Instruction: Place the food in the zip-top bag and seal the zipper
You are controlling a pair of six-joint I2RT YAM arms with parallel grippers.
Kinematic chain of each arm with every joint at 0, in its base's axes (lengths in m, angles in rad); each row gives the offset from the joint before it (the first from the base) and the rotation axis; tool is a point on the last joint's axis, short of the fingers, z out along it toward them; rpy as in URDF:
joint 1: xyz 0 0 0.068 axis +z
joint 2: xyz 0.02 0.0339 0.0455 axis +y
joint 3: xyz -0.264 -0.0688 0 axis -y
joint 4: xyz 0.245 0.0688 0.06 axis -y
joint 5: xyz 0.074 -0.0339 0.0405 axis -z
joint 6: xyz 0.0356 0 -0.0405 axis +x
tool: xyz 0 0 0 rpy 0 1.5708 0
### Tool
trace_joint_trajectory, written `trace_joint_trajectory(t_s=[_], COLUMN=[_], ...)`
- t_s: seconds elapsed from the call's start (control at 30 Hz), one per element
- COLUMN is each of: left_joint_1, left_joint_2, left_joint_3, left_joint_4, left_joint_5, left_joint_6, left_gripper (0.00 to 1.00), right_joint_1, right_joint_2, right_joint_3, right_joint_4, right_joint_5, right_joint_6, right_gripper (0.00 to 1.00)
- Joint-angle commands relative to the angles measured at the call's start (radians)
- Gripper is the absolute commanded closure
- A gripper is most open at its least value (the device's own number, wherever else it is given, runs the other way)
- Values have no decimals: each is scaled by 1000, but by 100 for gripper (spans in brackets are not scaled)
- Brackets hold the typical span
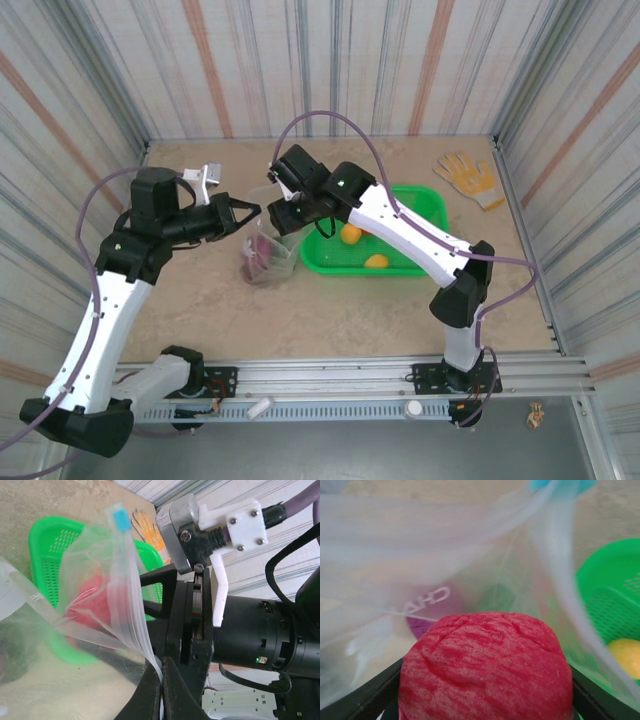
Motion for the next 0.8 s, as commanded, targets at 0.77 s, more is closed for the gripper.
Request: trace_joint_trajectory(t_s=[0.77], left_joint_1=[-4], left_joint_2=[-10], left_joint_3=[45], left_joint_4=[-49], left_joint_5=[-33], left_joint_6=[44], left_gripper=[100], right_joint_1=[25], right_joint_2=[-166], right_joint_3=[-23], right_joint_4=[41], right_joint_5=[46], right_joint_6=[-58], right_gripper=[18])
